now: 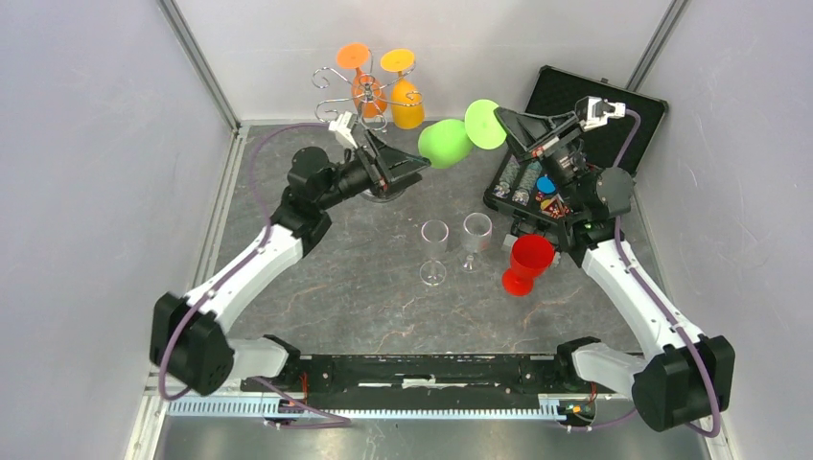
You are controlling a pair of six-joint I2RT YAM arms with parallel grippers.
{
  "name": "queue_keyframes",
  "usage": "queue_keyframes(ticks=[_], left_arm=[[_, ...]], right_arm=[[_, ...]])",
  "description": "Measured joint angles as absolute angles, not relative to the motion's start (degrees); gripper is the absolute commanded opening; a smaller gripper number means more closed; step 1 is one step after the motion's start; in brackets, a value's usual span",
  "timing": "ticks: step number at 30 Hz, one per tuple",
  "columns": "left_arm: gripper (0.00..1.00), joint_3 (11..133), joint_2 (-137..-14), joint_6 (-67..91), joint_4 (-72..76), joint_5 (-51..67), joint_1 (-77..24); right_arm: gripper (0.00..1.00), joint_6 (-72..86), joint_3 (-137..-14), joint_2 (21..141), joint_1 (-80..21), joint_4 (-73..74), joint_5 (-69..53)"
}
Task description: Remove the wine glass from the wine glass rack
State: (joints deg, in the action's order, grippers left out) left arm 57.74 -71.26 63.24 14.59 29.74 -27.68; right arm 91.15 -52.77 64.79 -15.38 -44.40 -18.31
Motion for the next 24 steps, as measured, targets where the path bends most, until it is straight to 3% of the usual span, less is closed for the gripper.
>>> queue_keyframes(ticks=[5, 10, 20, 24], left_arm=[[0.96, 57.63, -80.53, 81.56, 36.07, 37.43, -27.59], [0.89, 56.77, -81.8, 90.13, 46.22, 39.35, -27.62], [0.58, 55.75, -78.08, 92.42, 48.45, 39.38, -27.59], [0.41, 55.16, -76.79, 93.08, 48.64, 39.46, -27.62]], right_arm=[[0.0, 97.01, -51.03, 63.88, -15.38, -50.89, -23.27], [0.0, 101.32, -48.29, 63.26, -15.27, -55.68, -25.67], [0.0, 104.77, -45.58, 63.16, -15.38, -59.7, -26.39], [0.0, 105.71, -44.01, 63.0, -15.38, -60.88, -24.47]])
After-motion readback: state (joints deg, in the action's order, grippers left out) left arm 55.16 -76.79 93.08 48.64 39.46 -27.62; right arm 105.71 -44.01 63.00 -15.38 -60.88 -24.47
